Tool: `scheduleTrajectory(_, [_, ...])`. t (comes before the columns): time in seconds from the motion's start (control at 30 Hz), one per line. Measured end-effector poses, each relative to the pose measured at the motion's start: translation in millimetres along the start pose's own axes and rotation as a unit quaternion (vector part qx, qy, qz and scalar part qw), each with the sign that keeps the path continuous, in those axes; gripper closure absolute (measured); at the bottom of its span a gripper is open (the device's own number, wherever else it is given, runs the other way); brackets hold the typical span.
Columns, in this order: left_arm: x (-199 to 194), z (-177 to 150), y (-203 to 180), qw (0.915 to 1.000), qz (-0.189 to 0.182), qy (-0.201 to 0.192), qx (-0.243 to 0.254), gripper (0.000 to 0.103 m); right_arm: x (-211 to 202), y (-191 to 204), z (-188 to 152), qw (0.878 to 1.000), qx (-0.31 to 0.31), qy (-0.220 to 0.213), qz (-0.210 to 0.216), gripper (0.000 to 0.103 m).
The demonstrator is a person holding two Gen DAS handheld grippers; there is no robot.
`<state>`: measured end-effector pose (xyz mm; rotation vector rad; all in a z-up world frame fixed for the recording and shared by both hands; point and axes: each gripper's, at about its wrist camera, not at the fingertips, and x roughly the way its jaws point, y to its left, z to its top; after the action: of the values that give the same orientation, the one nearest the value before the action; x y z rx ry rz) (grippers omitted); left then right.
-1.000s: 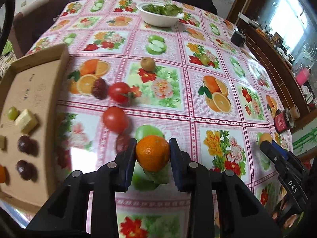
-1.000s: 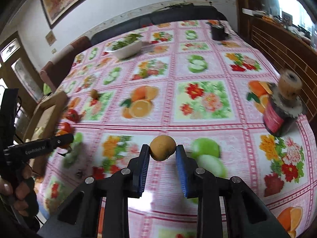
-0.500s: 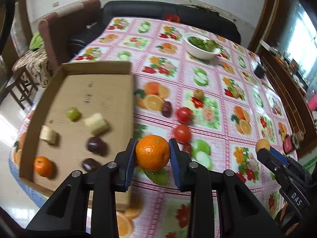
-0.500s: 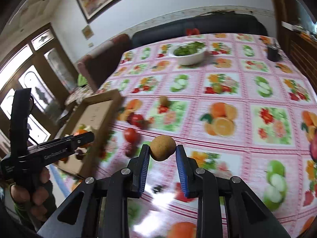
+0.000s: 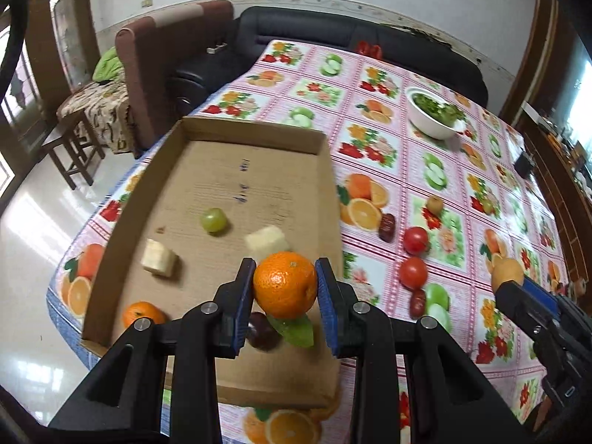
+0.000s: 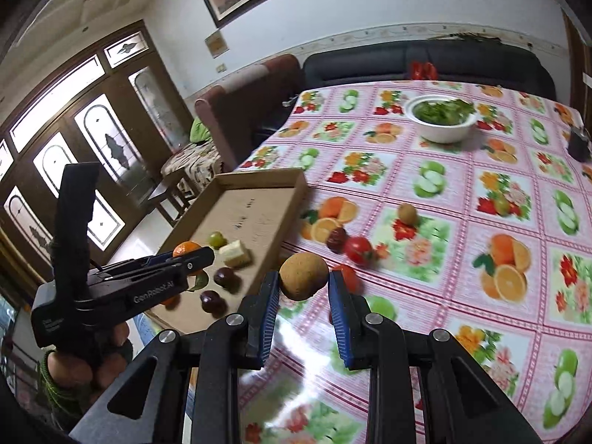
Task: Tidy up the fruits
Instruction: 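Carry the mandarin with the left tool while the right tool carries the kiwi into the box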
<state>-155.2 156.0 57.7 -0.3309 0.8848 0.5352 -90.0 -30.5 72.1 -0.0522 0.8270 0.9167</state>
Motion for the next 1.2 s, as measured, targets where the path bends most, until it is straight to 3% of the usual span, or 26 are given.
scheduleTrajectory(0.63, [16.0, 7.1, 38.6, 0.9989, 0.042, -0.004, -0.019, 0.073, 34.8, 33.6, 22.4, 0.999, -0.023, 0.009, 0.020, 0.076])
scheduleTrajectory(1.2, [28.3, 16.4, 62.7, 0.9983, 0.039, 0.007, -0.043, 0.073, 71.6, 48.3, 28.5, 0.998, -0.035, 0.032, 0.035, 0.076])
